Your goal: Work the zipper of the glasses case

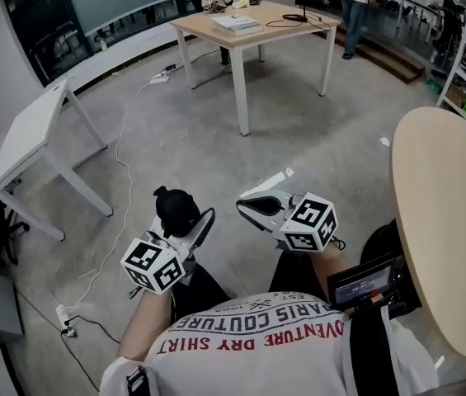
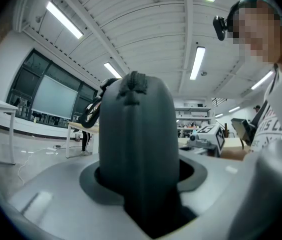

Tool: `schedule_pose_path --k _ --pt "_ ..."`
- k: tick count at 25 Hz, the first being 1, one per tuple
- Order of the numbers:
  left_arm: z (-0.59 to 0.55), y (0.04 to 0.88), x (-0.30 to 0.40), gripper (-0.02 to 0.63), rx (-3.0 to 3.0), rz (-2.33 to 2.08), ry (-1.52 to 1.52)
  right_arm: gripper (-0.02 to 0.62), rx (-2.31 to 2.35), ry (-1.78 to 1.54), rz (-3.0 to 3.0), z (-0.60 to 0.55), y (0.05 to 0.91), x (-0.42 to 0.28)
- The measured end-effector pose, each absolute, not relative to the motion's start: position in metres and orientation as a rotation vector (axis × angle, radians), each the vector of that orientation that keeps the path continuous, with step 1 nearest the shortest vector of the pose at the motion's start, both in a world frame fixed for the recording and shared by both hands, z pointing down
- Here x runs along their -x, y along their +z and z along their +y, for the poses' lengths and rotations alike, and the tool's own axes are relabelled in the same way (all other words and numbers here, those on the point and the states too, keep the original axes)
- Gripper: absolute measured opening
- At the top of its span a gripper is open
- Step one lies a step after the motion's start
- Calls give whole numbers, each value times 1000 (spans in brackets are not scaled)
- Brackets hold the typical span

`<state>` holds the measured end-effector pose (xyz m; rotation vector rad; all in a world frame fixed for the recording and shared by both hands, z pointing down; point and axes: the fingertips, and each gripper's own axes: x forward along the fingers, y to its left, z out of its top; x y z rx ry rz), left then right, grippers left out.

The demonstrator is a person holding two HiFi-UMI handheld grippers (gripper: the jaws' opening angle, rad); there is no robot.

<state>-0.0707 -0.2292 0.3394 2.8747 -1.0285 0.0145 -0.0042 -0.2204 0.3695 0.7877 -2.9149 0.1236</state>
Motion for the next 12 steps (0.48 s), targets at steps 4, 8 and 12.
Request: schedule_pose_path --k 4,8,12 --pt "-227 336 69 249 -2871 -1027 11 -5 -788 125 -2912 -219 367 2" --pt "-225 339 71 249 -2870 -1026 8 -5 -785 126 -2913 -217 370 4" --pt "-223 345 76 249 -2872 -1017 8 -5 -785 127 -2913 -215 376 11"
